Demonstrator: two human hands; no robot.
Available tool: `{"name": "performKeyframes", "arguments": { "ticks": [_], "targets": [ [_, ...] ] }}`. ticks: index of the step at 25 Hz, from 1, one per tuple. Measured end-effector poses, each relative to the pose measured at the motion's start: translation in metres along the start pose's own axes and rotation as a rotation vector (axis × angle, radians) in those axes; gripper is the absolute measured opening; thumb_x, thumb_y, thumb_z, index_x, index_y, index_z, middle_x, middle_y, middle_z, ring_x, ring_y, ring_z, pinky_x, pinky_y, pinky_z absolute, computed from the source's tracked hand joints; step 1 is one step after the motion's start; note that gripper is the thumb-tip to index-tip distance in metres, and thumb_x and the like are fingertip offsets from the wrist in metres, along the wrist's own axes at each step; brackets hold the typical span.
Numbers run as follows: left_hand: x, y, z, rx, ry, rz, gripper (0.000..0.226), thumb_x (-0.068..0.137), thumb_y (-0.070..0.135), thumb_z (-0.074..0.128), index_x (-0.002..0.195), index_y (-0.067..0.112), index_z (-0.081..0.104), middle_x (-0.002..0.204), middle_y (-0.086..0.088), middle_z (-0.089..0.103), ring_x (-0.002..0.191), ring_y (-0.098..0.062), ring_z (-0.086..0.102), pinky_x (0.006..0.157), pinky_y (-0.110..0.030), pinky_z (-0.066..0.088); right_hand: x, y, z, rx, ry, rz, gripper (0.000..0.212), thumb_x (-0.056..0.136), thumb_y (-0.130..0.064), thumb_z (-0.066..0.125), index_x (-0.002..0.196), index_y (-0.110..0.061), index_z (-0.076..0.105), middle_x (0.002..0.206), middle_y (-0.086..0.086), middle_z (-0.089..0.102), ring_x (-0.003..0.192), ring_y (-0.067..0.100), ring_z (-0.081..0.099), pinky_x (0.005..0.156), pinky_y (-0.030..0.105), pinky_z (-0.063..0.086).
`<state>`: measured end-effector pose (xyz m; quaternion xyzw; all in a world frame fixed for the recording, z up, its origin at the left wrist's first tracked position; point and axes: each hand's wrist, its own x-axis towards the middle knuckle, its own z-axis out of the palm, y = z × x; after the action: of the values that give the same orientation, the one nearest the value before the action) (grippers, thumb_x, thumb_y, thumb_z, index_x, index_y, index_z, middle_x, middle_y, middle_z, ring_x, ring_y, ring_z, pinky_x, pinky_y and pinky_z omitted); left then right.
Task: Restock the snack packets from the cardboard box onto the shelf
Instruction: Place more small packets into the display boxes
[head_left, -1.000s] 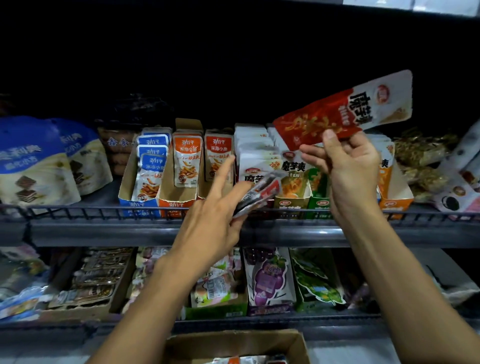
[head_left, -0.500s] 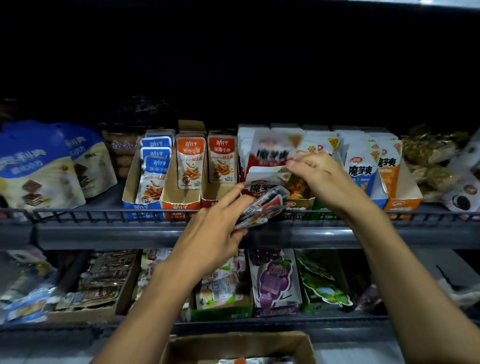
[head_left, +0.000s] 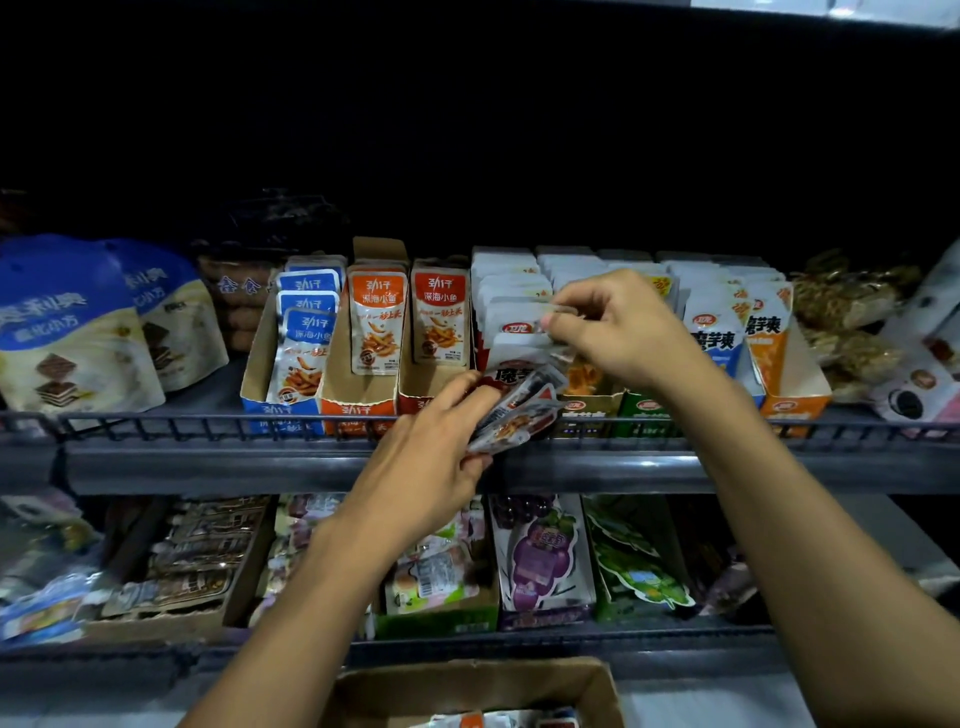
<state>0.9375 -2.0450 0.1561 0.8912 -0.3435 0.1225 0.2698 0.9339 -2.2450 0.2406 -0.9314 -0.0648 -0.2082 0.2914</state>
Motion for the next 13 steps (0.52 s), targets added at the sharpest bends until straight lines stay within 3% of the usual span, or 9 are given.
{"name": "performKeyframes", "arguments": {
  "ticks": [4, 9, 11, 13],
  "targets": [
    [0.002, 0.0, 0.0, -0.007, -0.014, -0.072, 0.066, 0.089, 0.022, 0.069, 0.144, 0.032, 0.035, 0.147, 0.016, 0.032, 0.121, -0.02, 0.053, 0.102, -0.042, 0.047, -0.003, -0.002, -0.011, -0.164, -0.079, -0.183, 0.037, 0.092, -0.046, 0.056, 0.121, -0.024, 0.062, 0.106, -0.011, 0.06, 0.09, 0.003, 0.054, 0.076, 0.025, 0.047],
    [0.0, -0.002, 0.002, -0.014, -0.022, -0.026, 0.065, 0.086, 0.019, 0.071, 0.14, 0.034, 0.038, 0.134, 0.015, 0.038, 0.109, -0.018, 0.058, 0.093, -0.038, 0.051, 0.006, 0.001, 0.001, -0.443, -0.084, -0.275, 0.035, 0.095, -0.045, 0.05, 0.119, -0.022, 0.064, 0.113, -0.001, 0.059, 0.105, 0.02, 0.05, 0.086, 0.035, 0.041],
    [0.0, -0.003, 0.003, 0.013, -0.024, -0.021, 0.065, 0.086, 0.019, 0.071, 0.139, 0.036, 0.038, 0.129, 0.014, 0.039, 0.105, -0.017, 0.059, 0.089, -0.036, 0.051, 0.006, 0.0, 0.006, -0.557, 0.029, -0.297, 0.044, 0.094, -0.045, 0.051, 0.133, -0.024, 0.05, 0.127, 0.001, 0.048, 0.115, 0.02, 0.042, 0.092, 0.036, 0.035],
    [0.0, -0.006, 0.003, 0.025, -0.006, -0.013, 0.066, 0.086, 0.019, 0.071, 0.141, 0.034, 0.037, 0.127, 0.013, 0.041, 0.104, -0.017, 0.06, 0.086, -0.035, 0.05, 0.005, -0.001, 0.015, -0.606, 0.009, -0.309, 0.052, 0.098, -0.043, 0.04, 0.146, -0.024, 0.033, 0.144, 0.002, 0.039, 0.129, 0.022, 0.036, 0.102, 0.04, 0.031]
  ]
}}
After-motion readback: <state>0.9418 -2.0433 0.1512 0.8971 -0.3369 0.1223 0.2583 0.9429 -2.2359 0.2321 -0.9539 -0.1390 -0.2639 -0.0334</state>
